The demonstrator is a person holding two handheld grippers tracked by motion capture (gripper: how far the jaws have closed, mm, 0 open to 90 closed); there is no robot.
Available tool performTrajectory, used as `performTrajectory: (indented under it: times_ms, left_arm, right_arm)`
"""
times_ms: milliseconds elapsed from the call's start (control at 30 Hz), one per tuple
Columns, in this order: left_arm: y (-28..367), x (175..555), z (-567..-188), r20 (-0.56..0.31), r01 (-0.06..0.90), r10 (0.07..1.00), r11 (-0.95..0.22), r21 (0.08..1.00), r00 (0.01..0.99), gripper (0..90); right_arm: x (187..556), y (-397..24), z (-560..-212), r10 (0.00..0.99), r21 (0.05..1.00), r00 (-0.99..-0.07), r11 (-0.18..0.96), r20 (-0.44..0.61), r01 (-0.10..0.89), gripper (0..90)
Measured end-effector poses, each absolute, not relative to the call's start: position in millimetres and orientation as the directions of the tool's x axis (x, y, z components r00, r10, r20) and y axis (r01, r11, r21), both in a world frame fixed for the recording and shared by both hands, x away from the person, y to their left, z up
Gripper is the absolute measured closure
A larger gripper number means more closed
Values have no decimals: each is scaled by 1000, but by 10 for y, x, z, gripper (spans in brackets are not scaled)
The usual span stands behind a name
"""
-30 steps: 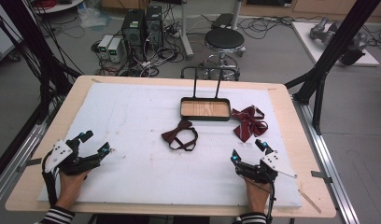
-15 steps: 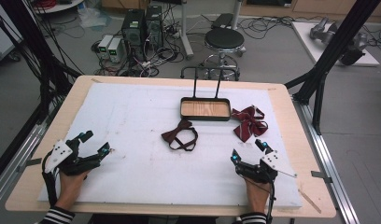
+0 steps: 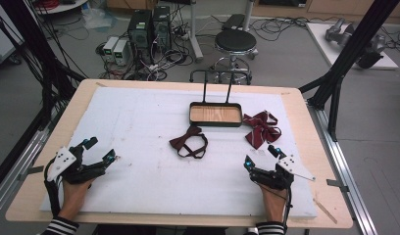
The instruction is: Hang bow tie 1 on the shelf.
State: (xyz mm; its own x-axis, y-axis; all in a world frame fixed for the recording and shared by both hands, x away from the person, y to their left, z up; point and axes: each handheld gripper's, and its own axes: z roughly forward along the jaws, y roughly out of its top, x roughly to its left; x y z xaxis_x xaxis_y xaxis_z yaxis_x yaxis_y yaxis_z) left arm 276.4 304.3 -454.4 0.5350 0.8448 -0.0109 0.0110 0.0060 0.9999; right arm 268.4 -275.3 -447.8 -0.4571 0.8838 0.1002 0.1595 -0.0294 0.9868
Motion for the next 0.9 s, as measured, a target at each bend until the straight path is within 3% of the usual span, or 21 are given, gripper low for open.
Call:
performTrajectory:
  times_ms: [500,900]
  left_arm:
    - [3042,2762,-4544,-8,10,844,2,1000,536,186]
    - [3042,2760,-4545,-7,7,845,3,1000,535,186]
  right_arm:
    - [2939,-2862,-3959,867,986,-495,26,59,163,39]
    - [3322,-2929,-3651,840,965,-540,101,48,242,40]
